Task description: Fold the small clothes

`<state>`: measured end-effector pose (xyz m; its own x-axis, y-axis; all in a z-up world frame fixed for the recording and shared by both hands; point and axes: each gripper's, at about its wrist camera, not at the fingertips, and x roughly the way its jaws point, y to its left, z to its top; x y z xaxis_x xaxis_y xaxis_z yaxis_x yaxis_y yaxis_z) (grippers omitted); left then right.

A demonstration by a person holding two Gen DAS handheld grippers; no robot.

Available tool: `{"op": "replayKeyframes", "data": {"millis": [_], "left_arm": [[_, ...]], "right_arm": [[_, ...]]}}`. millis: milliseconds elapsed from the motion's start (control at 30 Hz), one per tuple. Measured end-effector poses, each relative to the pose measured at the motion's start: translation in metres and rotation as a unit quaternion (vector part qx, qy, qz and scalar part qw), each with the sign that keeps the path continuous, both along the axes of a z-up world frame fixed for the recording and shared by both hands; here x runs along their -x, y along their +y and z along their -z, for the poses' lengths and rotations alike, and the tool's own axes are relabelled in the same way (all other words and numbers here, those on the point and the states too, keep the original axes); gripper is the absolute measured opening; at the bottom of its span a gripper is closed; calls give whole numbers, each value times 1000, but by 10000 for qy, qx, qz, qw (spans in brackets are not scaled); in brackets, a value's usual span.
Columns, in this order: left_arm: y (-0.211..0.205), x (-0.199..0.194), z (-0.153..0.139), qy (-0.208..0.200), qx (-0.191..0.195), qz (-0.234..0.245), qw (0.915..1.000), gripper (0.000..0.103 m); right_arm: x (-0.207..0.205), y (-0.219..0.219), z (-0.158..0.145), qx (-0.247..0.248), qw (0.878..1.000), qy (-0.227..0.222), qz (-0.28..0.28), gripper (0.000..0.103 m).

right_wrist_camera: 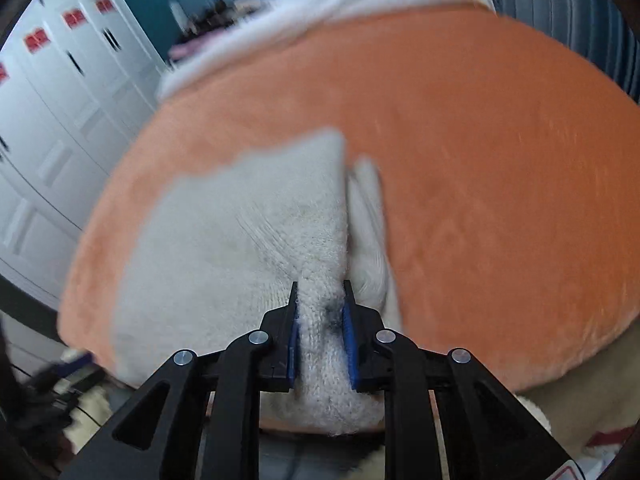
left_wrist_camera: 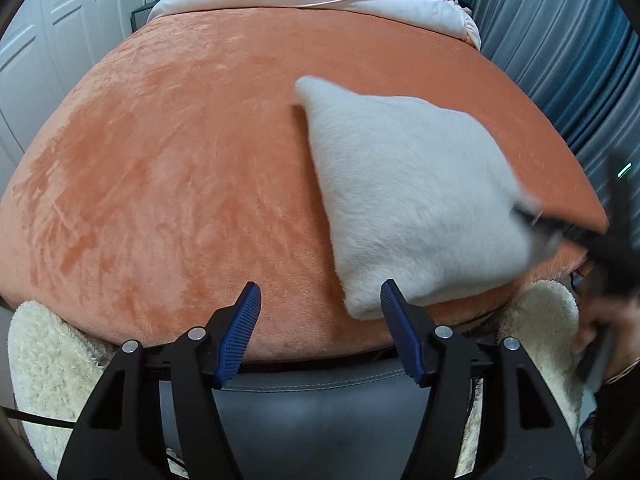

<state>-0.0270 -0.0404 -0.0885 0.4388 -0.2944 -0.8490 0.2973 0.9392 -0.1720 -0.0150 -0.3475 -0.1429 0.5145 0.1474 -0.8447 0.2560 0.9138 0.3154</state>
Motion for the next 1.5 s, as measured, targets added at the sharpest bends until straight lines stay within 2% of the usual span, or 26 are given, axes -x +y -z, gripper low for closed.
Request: {"op": "replayKeyframes", "data": {"millis": [100, 167, 233, 267, 333, 467, 567, 600, 633, 667, 700, 733, 767, 833, 900, 967, 1000, 1033, 1100, 1133, 1167, 1200, 1233, 1333, 1433, 1500], "left_arm": [[-1, -2, -3, -49, 81, -43, 9999, 70], [-1, -6, -8, -54, 330, -118, 9994, 77], [-7, -16, -14, -33, 541, -168, 9984, 84], [-11, -22, -15, -8, 617, -192, 9979, 91], [-22, -39, -11, 98, 757, -195, 9969, 94], [-39, -74, 16, 525, 797, -351, 9948, 94], [-44, -93, 42, 980, 1121, -379, 9881, 96], [-43, -100, 52, 1219, 1304, -414, 9831, 95], [-40, -103, 58, 1380, 1503, -466, 9779, 90], [-37, -105, 59, 1482, 1777, -489, 9716, 73], [-35, -105, 55, 1466, 1792, -529, 9714, 68], [-34, -103, 44, 1295, 1786, -470, 9742, 53], [-35, -101, 32, 1134, 1743, -368, 9774, 47], [-28, -92, 1, 736, 1792, -264, 9807, 45], [-14, -84, -27, 369, 1873, -298, 9812, 45], [4, -80, -38, 236, 1955, -345, 9798, 50], [8, -80, -34, 226, 1841, -337, 9821, 53], [8, -81, -23, 232, 1564, -271, 9871, 60], [2, -82, 9, 379, 882, -243, 9951, 61], [2, -82, 28, 489, 460, -321, 9972, 60], [6, -79, 37, 445, 480, -361, 9972, 63], [11, -75, 39, 321, 683, -437, 9962, 67], [21, -74, 40, 344, 765, -595, 9947, 76], [32, -81, 51, 700, 1128, -846, 9875, 90], [39, -97, 63, 1193, 1602, -968, 9750, 91], [41, -102, 66, 1377, 1776, -941, 9699, 87]], "right_arm": [[14, -6, -21, -292, 9985, -387, 236, 28], [21, -12, -37, -203, 9969, -627, 434, 42], [23, -19, -48, -90, 9955, -787, 525, 71], [22, -25, -50, -119, 9951, -824, 527, 77], [10, -29, -40, -268, 9966, -649, 422, 85], [-14, -20, 3, -539, 9980, 102, 329, 85], [-17, -22, 20, -1162, 9919, 51, 511, 87], [-18, -23, 21, -1396, 9885, -50, 571, 87], [-19, -24, 22, -1569, 9860, -96, 556, 75], [-24, -23, 22, -1714, 9837, -125, 527, 66], [-28, -20, 15, -1616, 9853, -191, 519, 49], [-31, -16, 3, -1505, 9871, -318, 447, 38], [-31, -9, -18, -1415, 9876, -592, 325, 37], [-23, 5, -58, -1408, 9831, -1174, -8, 34], [-13, 19, -86, -1315, 9778, -1611, -253, 34], [-8, 21, -80, -1440, 9748, -1688, -249, 34], [-12, 17, -57, -1584, 9763, -1468, -149, 36], [-16, 14, -36, -1727, 9776, -1203, -28, 38], [-28, 10, 22, -1983, 9790, -314, 365, 39], [-26, 9, 35, -2138, 9753, -260, 484, 43], [-21, 7, 35, -2323, 9691, -545, 618, 49], [-23, 8, 32, -2355, 9675, -580, 710, 56], [-26, 8, 31, -2357, 9676, -513, 747, 61], [-38, 14, 29, -2256, 9714, -291, 681, 71], [-51, 27, 29, -2007, 9774, -132, 652, 82], [-51, 33, 25, -1846, 9804, -135, 679, 83]]}}
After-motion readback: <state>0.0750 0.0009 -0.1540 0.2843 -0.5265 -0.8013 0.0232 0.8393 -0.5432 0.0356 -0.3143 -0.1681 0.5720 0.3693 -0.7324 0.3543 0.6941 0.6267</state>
